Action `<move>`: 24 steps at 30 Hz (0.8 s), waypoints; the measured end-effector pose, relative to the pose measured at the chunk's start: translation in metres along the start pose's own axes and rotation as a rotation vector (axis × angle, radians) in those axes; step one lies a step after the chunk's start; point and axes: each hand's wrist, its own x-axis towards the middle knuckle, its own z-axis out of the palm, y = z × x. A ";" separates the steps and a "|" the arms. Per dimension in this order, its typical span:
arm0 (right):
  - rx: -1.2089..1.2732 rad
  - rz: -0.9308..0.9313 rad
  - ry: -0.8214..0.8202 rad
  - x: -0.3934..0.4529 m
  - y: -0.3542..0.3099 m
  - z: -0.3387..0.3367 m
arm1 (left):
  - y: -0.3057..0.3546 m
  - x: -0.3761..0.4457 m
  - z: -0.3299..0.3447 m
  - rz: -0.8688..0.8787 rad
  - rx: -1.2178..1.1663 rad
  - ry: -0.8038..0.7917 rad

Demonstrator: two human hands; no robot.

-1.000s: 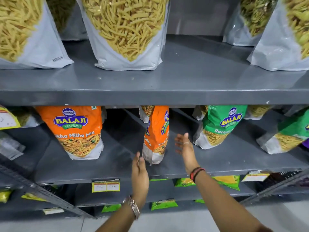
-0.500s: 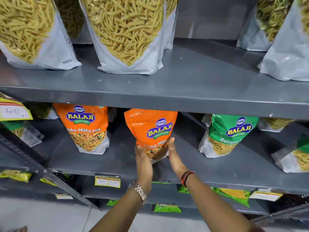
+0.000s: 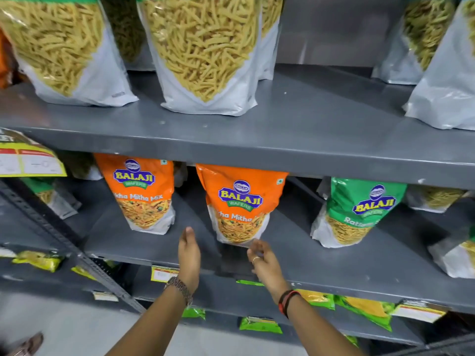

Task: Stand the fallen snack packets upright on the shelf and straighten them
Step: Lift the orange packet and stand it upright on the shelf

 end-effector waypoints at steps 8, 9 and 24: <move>-0.019 -0.071 -0.145 0.017 -0.041 0.092 | 0.026 0.049 -0.116 0.168 0.006 0.206; -0.005 -0.080 -0.152 0.021 -0.048 0.106 | 0.032 0.058 -0.127 0.186 0.028 0.179; 0.024 -0.141 0.023 0.062 -0.090 0.218 | 0.072 0.178 -0.177 0.191 0.428 -0.376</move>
